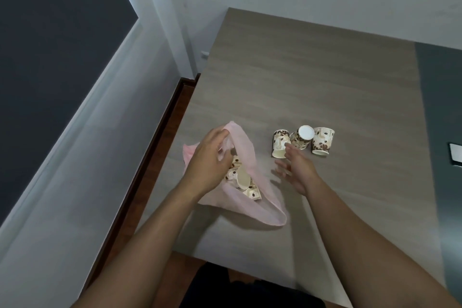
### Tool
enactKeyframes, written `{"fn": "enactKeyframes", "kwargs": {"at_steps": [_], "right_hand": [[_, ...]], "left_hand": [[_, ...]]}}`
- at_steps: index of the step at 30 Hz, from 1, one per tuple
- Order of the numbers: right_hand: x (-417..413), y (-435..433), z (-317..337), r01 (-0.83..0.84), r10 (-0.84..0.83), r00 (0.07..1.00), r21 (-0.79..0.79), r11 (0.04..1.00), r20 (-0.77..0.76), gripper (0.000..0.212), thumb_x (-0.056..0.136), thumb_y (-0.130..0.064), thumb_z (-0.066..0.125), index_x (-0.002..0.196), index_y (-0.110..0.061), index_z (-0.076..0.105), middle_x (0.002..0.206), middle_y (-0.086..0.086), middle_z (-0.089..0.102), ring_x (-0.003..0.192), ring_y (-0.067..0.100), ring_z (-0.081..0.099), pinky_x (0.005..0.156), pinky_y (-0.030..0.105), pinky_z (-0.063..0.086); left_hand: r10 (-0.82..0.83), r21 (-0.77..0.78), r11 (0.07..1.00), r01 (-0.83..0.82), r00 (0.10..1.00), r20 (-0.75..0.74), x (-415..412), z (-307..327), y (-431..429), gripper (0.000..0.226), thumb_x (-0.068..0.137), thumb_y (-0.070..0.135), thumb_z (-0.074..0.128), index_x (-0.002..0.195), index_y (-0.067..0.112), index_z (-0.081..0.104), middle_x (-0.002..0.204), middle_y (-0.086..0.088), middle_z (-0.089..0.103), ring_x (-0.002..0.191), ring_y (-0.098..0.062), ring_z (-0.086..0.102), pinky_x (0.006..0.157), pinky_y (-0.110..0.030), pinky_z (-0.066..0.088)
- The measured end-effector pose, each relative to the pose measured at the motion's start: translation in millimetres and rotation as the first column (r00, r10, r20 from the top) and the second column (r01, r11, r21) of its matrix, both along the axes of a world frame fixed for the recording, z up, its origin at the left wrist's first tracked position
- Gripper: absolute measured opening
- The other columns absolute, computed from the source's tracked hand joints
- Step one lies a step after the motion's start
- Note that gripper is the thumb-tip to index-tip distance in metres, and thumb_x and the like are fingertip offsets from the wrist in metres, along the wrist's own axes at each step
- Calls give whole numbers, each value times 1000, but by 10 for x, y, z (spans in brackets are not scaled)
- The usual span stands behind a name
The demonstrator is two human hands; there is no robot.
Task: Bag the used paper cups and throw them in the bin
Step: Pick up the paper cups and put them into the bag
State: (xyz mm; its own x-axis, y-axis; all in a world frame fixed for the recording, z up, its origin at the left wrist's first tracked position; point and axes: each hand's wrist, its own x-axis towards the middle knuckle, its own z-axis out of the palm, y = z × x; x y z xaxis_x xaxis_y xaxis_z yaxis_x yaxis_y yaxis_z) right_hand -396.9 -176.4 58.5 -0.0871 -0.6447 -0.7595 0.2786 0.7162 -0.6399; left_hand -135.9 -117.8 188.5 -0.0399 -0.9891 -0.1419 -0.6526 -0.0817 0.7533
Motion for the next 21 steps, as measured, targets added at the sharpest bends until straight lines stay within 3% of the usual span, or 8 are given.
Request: {"fn": "enactKeyframes", "kwargs": {"at_steps": [2, 5, 8, 11, 12, 15, 18, 21], "right_hand": [[16, -128, -126, 33, -36, 996, 29, 999, 88, 42, 113, -29, 57, 155, -26, 55, 139, 0, 57, 116, 26, 70, 112, 57, 55], [41, -298, -331, 98, -111, 981, 88, 991, 159, 50, 109, -30, 63, 156, -16, 51, 147, 1, 56, 109, 23, 74, 113, 56, 56], [98, -301, -393, 72, -90, 989, 152, 986, 116, 41, 107, -33, 61, 142, -10, 62, 136, 15, 71, 95, 27, 74, 100, 47, 64], [149, -149, -266, -33, 41, 997, 122, 992, -65, 34, 107, -29, 53, 121, -7, 75, 87, 14, 78, 61, 23, 61, 49, 27, 59], [145, -95, -215, -63, 75, 988, 87, 994, -138, 36, 106, -28, 52, 117, -5, 78, 73, 10, 75, 55, 22, 56, 43, 25, 53], [105, 67, -78, -97, 78, 970, -75, 992, -228, 38, 104, -30, 55, 98, -6, 84, 58, 7, 67, 52, 21, 54, 56, 33, 48], [81, 257, 151, -190, 150, 964, -175, 966, -221, 36, 99, -27, 60, 72, -13, 78, 57, 10, 61, 54, 22, 54, 64, 34, 47], [118, 460, 316, -323, 270, 934, -235, 917, -233, 42, 105, -28, 60, 77, -3, 79, 56, 14, 62, 55, 23, 56, 66, 33, 50]], "left_hand": [[-114, 66, 992, 106, 985, 129, 68, -63, 71, 66, 102, 7, 66, 161, 26, 44, 174, 17, 31, 152, -12, 39, 123, -20, 20], [-197, 175, 972, 155, 946, 257, 189, -113, 175, 86, 97, 3, 69, 164, 37, 29, 178, 31, 3, 156, -24, 38, 121, -47, 41], [-172, 246, 963, 106, 949, 265, 252, -69, 227, 95, 93, -14, 57, 169, 35, 25, 171, 40, -7, 158, -27, 36, 118, -45, 46], [-152, 259, 962, 89, 959, 238, 283, -43, 242, 93, 91, -12, 54, 166, 37, 29, 173, 39, -1, 153, -24, 43, 112, -40, 49], [-144, 250, 965, 84, 962, 231, 296, -46, 232, 90, 91, -10, 54, 164, 36, 31, 176, 34, 7, 151, -23, 46, 112, -38, 48], [-106, 265, 963, 49, 973, 204, 286, -54, 192, 84, 92, -8, 54, 163, 31, 34, 172, 12, 36, 148, -26, 47, 107, -31, 43], [-54, 300, 954, 4, 986, 156, 218, -18, 149, 81, 94, -5, 55, 163, 31, 35, 160, 7, 49, 134, -23, 53, 100, -30, 43], [-51, 324, 946, 13, 993, 108, 146, 8, 145, 77, 95, 0, 60, 161, 32, 38, 147, 10, 56, 126, -19, 58, 95, -33, 48]]}}
